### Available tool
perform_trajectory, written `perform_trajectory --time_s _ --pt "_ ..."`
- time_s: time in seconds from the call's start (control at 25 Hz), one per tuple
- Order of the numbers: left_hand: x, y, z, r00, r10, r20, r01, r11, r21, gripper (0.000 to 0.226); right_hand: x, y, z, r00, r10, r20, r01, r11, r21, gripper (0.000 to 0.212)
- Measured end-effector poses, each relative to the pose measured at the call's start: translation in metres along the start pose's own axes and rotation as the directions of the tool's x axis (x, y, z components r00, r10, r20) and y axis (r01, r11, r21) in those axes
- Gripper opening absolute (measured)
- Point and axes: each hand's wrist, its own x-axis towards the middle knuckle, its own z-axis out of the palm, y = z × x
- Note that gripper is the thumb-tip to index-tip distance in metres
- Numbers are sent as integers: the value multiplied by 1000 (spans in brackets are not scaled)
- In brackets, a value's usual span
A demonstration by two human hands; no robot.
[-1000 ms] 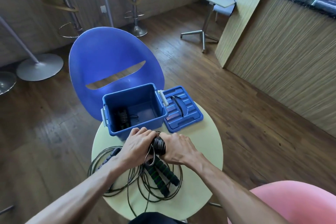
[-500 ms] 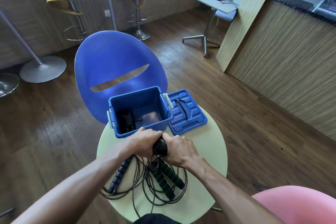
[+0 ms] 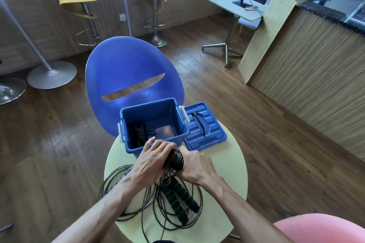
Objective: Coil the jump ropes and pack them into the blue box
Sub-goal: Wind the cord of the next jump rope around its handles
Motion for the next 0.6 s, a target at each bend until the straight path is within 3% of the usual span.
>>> perform_trajectory --time_s 0.16,0.28,0.36,0.48,0.6 --pt "-7 -41 -15 982 -188 18 186 981 63 105 12 -6 -7 996 28 -82 -17 991 129 66" --pt "-9 -74 -18 931 -364 -12 364 929 65 87 24 -16 -9 994 101 -45 -88 969 233 77" --pt "-5 -89 -15 838 -536 -101 539 843 -1 73 38 -27 -10 991 137 -3 -130 946 297 78" --pt "12 -107 -5 603 -792 -90 774 609 -174 53 72 -42 -10 983 164 82 -183 888 422 75" --pt "27 -120 9 524 -849 -62 806 518 -285 53 108 -38 -18 969 230 87 -239 799 552 64"
